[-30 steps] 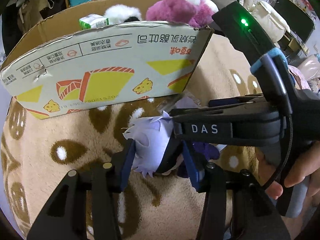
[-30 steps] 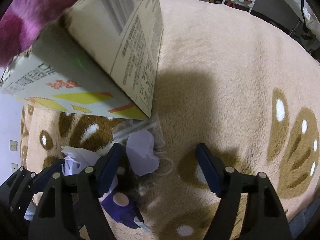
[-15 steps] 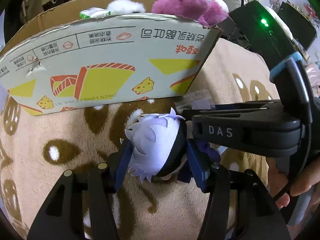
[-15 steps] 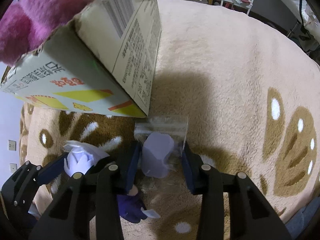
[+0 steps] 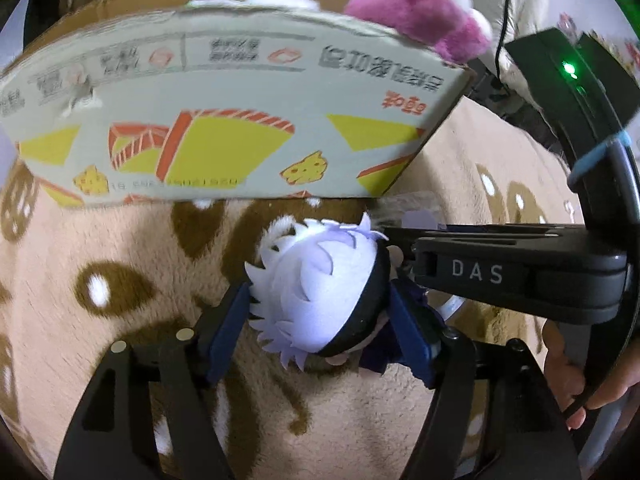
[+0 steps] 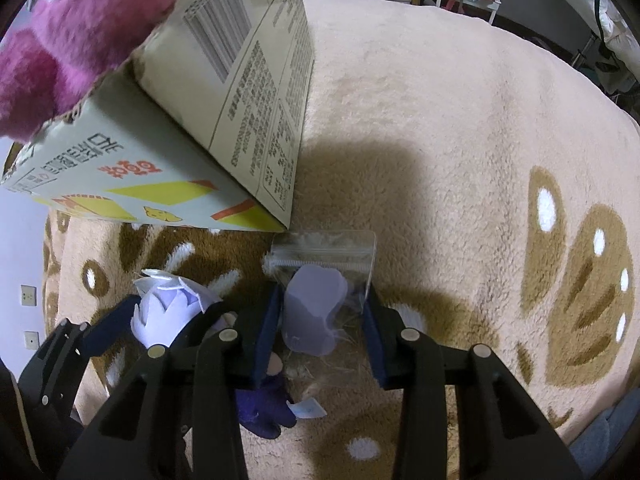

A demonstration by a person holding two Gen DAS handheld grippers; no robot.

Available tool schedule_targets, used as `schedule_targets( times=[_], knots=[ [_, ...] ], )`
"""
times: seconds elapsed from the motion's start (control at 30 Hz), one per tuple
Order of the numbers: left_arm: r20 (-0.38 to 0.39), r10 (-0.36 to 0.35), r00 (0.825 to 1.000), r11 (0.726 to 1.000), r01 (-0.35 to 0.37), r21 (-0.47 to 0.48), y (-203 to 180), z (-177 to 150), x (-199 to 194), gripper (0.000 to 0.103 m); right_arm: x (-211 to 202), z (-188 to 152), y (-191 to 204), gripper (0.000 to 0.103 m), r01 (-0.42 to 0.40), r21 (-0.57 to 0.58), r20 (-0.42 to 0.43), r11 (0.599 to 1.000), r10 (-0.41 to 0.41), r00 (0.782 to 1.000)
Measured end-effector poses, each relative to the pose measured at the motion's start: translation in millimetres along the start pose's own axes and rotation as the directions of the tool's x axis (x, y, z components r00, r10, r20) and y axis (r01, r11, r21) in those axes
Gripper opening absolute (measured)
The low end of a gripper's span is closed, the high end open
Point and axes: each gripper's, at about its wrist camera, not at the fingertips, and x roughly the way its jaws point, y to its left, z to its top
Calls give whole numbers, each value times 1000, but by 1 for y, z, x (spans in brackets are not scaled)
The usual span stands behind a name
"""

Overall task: Organize soft objects
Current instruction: 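Lift the doll plush with the left tool while the right tool lifts the zip bag over the box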

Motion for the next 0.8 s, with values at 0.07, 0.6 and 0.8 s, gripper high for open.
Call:
schedule_targets(
  times=[0.07,0.6,0.8],
  knots=[
    [-16,-31,999,999,30,-30,2,-3,4,72,1,0,2,41,3,0,-2,1000,-3,1000],
    [89,129,988,991,-131,13,-21,-16,-26,54,-22,-6,-5,35,-52,17,40,998,52,998],
    [166,216,962,976,-219,0,-12,-18,-58,54,-51,-12,-9,35,-133,18,95,991,131,987]
  ],
)
